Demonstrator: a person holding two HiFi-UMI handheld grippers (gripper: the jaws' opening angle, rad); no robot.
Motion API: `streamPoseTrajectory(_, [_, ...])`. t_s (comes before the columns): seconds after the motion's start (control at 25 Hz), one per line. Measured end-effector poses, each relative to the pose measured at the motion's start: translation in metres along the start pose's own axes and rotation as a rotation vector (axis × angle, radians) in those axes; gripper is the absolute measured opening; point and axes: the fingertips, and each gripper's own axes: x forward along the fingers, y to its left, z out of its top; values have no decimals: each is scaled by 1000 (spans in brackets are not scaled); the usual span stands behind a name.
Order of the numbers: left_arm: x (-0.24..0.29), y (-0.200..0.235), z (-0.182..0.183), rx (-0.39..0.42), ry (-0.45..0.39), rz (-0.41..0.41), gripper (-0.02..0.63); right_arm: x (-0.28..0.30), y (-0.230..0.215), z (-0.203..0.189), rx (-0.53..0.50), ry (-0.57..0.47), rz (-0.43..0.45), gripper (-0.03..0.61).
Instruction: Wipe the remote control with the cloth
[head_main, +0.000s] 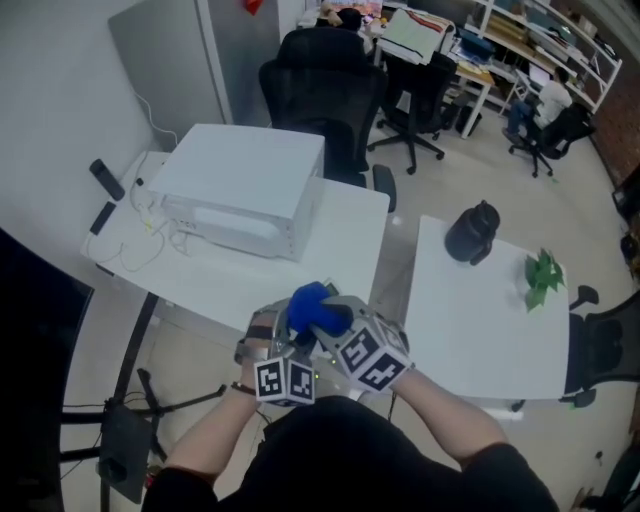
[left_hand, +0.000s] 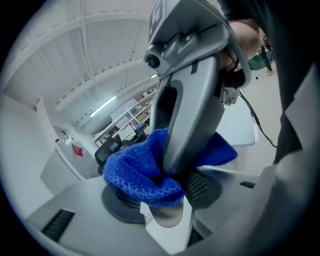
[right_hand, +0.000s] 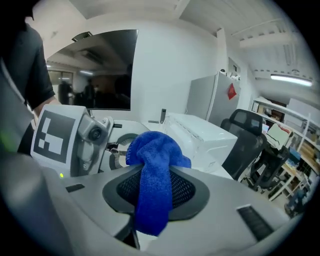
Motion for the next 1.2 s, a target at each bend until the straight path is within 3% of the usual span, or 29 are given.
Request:
streamPoseTrajectory(0.28, [-3,-26,24,-35,2,-26,207,-48,-53,-37,44,-20,-97,120])
streamPoseTrajectory(0.44, [2,-31,28,-51,33,-15,207,-75,-69,-34,58,-86,-120,118])
streamPoseTrajectory(0.56, [8,-29,31,-48,55,2,207,-79,-44,-22,17,-112,-36,120])
streamPoseTrajectory(0.68, [10,-29,46,-9,37,8,207,-65,-12,-23,-26,-69,84,120])
streamPoseTrajectory(0.76, [10,-31,58,27,11,7,207,-60,-7,-27,-36,-44,108,120])
streamPoseTrajectory(1.04, [1,-34,57,30,-9,1,207,-78,-68,-39,-9,-57,-96,120])
streamPoseTrajectory(1.12, [2,-32,54,-68,-22,-9,207,-87,-80,-33,10,-105,-135,120])
streamPoseTrajectory(1.16, [2,-27,53,-186,-41,-21,207,-94,-85,-26,30,-154,-150,120])
streamPoseTrajectory(1.2, [3,-20,53,-358,-74,-38,207,-103,-89,-18,65,-218,-157,120])
